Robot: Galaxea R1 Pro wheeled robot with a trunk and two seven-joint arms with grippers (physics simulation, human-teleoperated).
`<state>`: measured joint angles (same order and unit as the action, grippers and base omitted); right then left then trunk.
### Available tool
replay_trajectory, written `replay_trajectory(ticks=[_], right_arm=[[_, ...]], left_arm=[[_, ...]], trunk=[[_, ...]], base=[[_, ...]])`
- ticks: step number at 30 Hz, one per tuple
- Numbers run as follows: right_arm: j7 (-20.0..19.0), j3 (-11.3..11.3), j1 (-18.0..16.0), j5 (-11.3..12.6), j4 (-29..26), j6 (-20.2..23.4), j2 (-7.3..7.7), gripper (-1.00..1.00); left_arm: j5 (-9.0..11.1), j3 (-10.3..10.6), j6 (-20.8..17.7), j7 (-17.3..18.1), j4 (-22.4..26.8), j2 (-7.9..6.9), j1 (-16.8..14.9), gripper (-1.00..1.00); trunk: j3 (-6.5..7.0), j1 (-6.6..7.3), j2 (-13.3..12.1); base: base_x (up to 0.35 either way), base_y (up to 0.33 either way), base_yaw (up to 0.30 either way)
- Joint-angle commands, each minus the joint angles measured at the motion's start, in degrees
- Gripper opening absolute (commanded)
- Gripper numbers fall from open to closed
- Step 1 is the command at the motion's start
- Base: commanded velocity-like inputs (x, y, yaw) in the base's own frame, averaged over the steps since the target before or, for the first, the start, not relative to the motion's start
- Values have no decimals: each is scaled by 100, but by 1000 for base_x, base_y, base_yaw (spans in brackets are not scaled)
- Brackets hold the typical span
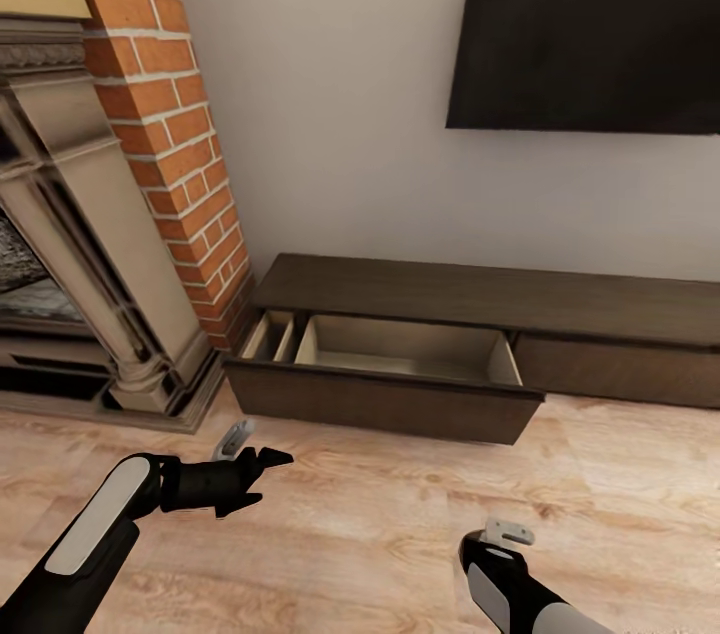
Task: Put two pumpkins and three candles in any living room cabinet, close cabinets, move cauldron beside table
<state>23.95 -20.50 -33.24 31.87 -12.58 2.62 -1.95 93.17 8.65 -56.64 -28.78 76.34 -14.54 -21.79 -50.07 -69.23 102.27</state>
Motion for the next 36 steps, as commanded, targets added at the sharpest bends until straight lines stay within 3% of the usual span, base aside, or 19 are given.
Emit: replay_trajectory(ticks=[1, 25, 36], right_arm=[[40, -50, -2, 21, -7, 28, 1, -100], [40, -50, 0, 21, -18, 19, 7, -100], [6, -58, 0, 13, -17, 19, 21, -100]], left_arm=[[61, 6, 4, -58, 5, -5, -1, 100], [61, 6, 4, -58, 6, -5, -1, 100], [61, 6, 4, -67, 13, -5, -2, 100]], trunk=[[-5, -1, 2], [-5, -1, 2], [-5, -1, 2]], base=[[152, 31, -277], [37, 2, -272], [57, -20, -43]])
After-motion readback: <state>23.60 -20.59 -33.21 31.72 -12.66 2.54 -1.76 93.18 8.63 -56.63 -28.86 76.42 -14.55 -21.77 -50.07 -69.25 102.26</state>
